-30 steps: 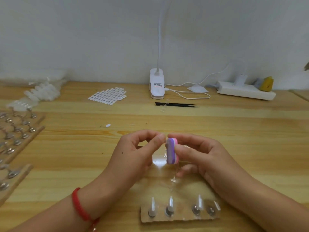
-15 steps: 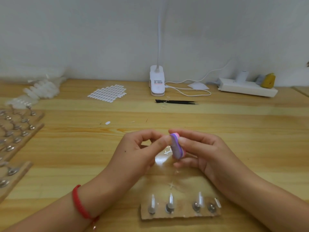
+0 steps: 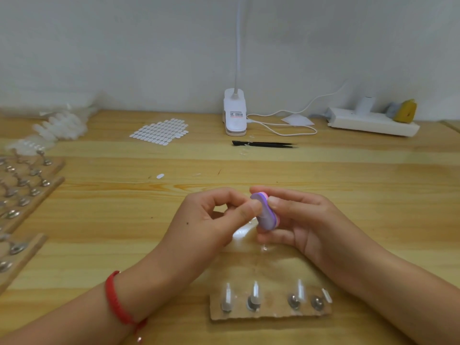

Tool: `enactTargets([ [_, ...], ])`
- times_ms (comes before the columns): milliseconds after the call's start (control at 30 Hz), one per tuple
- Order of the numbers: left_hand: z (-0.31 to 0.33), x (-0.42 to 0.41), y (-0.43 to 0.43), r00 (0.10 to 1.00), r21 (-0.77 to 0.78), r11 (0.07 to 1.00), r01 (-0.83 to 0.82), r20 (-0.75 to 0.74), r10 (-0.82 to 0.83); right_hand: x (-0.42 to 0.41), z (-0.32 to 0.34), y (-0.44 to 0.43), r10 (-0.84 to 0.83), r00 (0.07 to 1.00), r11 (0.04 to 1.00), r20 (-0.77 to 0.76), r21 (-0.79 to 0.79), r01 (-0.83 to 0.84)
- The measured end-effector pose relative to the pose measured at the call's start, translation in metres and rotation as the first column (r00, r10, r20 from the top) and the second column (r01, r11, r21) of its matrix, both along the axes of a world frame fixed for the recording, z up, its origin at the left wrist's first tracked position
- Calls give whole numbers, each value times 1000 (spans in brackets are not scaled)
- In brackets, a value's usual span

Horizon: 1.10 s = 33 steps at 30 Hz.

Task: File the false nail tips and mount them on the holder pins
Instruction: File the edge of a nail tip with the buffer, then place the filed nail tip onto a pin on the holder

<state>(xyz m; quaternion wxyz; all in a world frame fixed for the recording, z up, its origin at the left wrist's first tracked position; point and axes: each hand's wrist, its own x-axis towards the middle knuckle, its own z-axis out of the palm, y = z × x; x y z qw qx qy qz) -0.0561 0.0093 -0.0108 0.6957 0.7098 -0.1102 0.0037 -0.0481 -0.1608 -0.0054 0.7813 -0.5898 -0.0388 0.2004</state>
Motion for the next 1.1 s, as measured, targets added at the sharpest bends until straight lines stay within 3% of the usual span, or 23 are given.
enactTargets([
  [167,0,1,1,999,-11,999,-44,25,44,2,0,-3,77,997,997,-16,-23,-78],
  [267,-1,0,-1,997,67,998,6,72,-10,3,1,-1,27,1000,1000,-13,-2,-27],
  [400,-2,6,4,981,-7,985,-175,80,175,0,1,-5,107,994,994,-12,-10,-107],
  [500,0,8,8,966,-68,966,-249,57,253,0,0,-6,15,999,998,-40,62,-13],
  [733,3,2,-1,992,-49,992,-120,37,122,-6,-5,5,-73,995,993,62,96,67],
  [867,3,2,0,993,-56,991,-119,14,120,-5,-4,4,-251,963,962,98,131,238],
  [1000,5,2,-1,991,-70,989,-129,19,131,-11,-5,11,-170,969,984,179,75,159],
  [1100,5,1,-1,993,-65,991,-116,15,117,-9,-5,8,-267,941,963,209,76,257],
])
